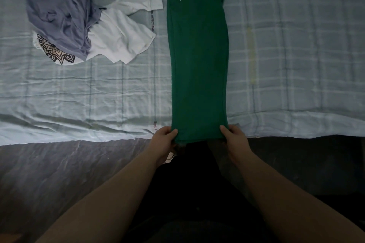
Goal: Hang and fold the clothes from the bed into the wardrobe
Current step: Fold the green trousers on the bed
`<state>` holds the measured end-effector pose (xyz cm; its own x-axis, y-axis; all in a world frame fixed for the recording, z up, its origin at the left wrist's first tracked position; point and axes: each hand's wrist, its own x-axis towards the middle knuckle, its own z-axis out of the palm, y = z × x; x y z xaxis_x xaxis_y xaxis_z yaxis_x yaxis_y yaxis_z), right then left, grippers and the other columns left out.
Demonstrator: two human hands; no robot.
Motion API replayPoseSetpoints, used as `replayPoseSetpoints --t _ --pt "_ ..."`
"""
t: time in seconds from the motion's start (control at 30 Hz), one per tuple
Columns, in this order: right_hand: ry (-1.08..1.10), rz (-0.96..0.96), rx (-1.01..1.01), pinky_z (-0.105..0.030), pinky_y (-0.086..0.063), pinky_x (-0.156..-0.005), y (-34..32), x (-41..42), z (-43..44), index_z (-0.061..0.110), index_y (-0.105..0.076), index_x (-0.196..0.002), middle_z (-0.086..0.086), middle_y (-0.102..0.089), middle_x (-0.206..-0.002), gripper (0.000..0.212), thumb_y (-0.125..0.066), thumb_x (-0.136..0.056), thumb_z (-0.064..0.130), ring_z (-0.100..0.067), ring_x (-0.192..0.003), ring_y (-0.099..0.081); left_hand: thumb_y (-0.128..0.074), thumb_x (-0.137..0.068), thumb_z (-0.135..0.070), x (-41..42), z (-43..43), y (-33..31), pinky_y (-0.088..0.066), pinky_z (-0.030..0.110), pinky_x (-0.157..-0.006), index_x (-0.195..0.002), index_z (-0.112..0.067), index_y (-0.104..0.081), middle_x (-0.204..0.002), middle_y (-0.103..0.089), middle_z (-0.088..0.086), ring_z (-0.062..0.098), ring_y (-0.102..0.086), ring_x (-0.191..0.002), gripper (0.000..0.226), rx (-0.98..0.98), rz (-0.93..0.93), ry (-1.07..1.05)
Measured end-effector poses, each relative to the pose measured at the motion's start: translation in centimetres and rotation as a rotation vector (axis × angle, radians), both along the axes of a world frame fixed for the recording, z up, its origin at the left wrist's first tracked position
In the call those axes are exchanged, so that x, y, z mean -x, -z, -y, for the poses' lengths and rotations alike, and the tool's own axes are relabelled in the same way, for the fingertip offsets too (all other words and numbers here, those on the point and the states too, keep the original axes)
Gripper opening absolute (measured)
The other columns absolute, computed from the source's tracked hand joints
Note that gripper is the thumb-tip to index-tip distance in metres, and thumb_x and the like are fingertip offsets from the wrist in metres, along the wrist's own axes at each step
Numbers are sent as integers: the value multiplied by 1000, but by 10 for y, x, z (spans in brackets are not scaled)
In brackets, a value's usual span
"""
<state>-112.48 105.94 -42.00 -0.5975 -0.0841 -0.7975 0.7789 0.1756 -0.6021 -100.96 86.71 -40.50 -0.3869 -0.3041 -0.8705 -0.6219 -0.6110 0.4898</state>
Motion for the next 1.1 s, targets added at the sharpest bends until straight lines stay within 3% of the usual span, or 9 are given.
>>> replayPoseSetpoints --t 0.07,0.23,0.3,0.4,0.5,0.63,0.73,0.97,1.1 --pt "-41 -65 -63 -42 -55 -87 -19 -1 -2 2 -63 -94 -15 -72 -94 12 -66 -93 13 -31 -94 -69 -53 -98 -1 -4 3 -14 -53 52 -92 -102 5 -61 -109 -67 34 38 -67 -94 11 19 -49 13" --pt "-158 -209 -84 -42 -58 -82 -87 -10 -9 15 -51 -111 -15 -73 -93 26 -68 -91 12 -27 -87 -72 -59 -95 3 -13 14 -80 -59 31 -61 -118 -19 -53 -90 -75 17 25 -74 -76 33 99 -177 137" --pt "-258 -286 -61 -36 -58 -78 -113 -14 -12 21 -53 -120 -14 -73 -90 34 -67 -92 8 -25 -85 -73 -59 -94 5 -19 19 -103 -60 30 -64 -116 -19 -59 -91 -74 18 25 -74 -79 33 131 -218 221" --pt "-429 -427 -156 -26 -52 -77 -145 -17 -14 20 -70 -96 -3 -72 -88 11 -67 -92 10 -11 -86 -69 -62 -93 3 -28 26 -133 -61 30 -69 -92 -11 -70 -86 -74 8 23 -71 -83 16 210 -233 294" --pt "-503 -431 -190 -22 -46 -84 -162 -7 -15 21 -74 -95 8 -71 -100 14 -60 -98 20 7 -90 -62 -55 -97 0 -26 38 -153 -60 29 -73 -98 -9 -72 -94 -75 4 19 -73 -86 20 174 -267 259" --pt "-302 -272 -26 -30 -55 -83 -177 23 8 11 -73 -101 -10 -68 -110 34 -46 -94 -8 -17 -96 -66 -40 -87 24 1 63 -166 -55 39 -91 -115 -8 -66 -111 -74 11 26 -71 -104 50 111 -298 239" --pt "-318 -316 32 -22 -57 -76 -185 55 35 7 -70 -110 -13 -69 -109 49 -45 -82 -25 -16 -92 -68 -50 -86 22 38 79 -176 -55 34 -88 -119 -8 -63 -108 -74 13 20 -71 -104 47 208 -330 252" --pt "-309 -483 -25 -25 -58 -74 -190 171 112 10 -65 -107 -6 -70 -88 23 -50 -97 -4 -14 -78 -67 -64 -93 -8 163 134 -181 -52 25 -63 -106 -17 -70 -77 -73 3 13 -68 -69 17 497 -280 192" --pt "-381 -584 -164 -30 -50 -67 -167 250 152 21 -66 -101 -4 -62 -77 9 -58 -98 17 -14 -66 -57 -66 -92 -15 239 174 -166 -47 19 -67 -98 -25 -72 -87 -69 -2 8 -61 -73 14 664 -256 244"
